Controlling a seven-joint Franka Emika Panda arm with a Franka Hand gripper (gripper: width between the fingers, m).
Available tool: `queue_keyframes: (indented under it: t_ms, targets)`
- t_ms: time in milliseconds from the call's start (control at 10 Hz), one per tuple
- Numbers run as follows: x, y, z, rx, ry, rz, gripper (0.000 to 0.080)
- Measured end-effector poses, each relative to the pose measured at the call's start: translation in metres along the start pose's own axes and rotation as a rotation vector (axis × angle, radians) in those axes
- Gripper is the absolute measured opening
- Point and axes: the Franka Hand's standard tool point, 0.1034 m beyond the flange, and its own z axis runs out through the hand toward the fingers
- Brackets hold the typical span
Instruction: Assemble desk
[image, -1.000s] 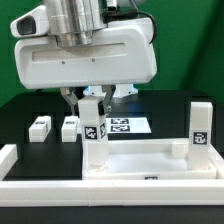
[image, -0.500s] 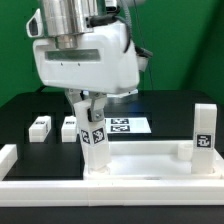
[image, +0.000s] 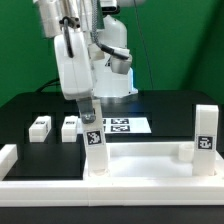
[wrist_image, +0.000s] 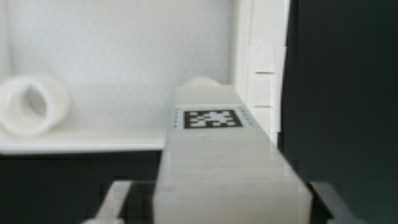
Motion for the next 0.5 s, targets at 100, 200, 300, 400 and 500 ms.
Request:
queue_keyframes:
  t_ms: [100, 200, 300, 400, 500]
  targets:
    - [-0.0045, 0.0000, 0.0004, 0.000, -0.001, 0.040, 0.0291]
    - [-0.0043, 0.0002, 0.0010, -0.001, -0.002, 0.040, 0.0366]
    - [-0.0045, 0.0006, 0.0019, -0.002, -0.002, 0.018, 0.0366]
    - [-0.0044, 0.0007, 0.0022, -0.003, 0.001, -0.068, 0.0503]
    - [-0.0050, 0.0006, 0.0026, -0.005, 0.003, -0.223, 0.0617]
